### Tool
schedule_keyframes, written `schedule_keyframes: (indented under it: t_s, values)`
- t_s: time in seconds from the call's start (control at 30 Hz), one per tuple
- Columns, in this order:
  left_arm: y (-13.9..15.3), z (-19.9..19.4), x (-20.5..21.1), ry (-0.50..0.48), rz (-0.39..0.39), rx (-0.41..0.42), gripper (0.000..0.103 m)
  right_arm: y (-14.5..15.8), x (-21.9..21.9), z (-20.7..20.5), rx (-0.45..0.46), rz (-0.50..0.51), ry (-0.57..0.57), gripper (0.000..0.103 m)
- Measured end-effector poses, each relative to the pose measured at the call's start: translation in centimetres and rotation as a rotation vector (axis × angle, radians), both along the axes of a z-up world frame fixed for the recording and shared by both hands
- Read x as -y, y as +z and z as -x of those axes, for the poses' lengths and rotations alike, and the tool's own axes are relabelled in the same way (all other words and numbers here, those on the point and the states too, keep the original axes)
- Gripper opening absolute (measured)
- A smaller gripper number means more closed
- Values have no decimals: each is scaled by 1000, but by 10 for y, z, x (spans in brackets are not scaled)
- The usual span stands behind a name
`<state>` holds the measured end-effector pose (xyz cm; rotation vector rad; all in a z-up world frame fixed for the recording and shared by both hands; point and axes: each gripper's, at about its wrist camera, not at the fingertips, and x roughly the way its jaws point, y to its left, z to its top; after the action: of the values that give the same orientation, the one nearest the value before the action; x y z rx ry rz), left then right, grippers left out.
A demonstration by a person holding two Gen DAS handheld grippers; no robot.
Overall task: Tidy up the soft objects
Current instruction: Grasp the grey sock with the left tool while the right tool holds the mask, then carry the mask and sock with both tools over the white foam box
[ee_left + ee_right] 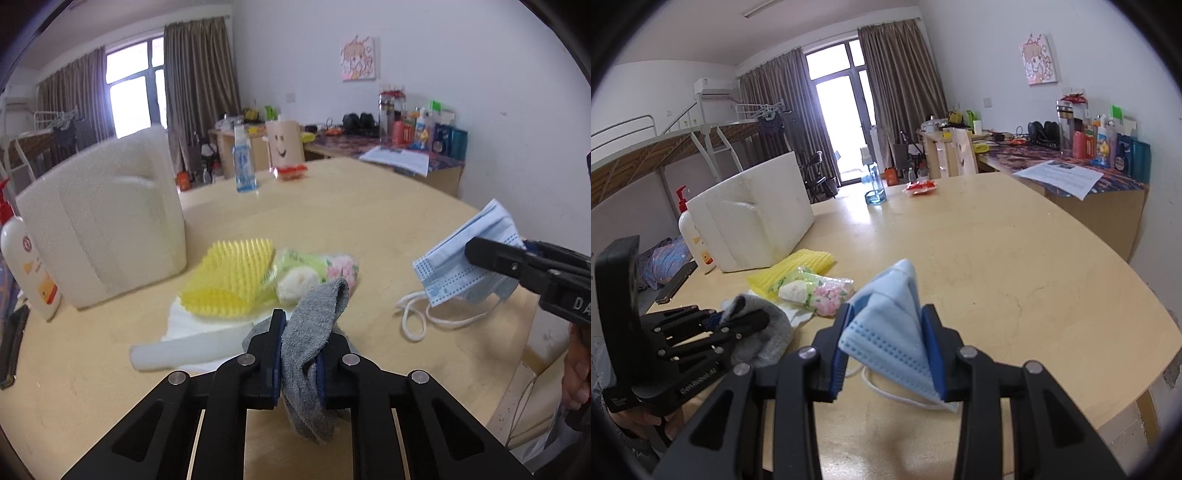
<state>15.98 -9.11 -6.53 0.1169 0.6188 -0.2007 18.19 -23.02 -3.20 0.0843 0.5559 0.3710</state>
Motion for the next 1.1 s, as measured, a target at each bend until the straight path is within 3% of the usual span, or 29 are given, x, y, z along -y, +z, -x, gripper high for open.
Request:
schedule_keyframes:
  t_s: [0.5,1.1]
  values:
    - [44,39,-30,55,19,145,15,34,-21,30,95,6,30,42]
    - [67,91,-86,167,39,225,15,58,-76,54,171,36,159,42]
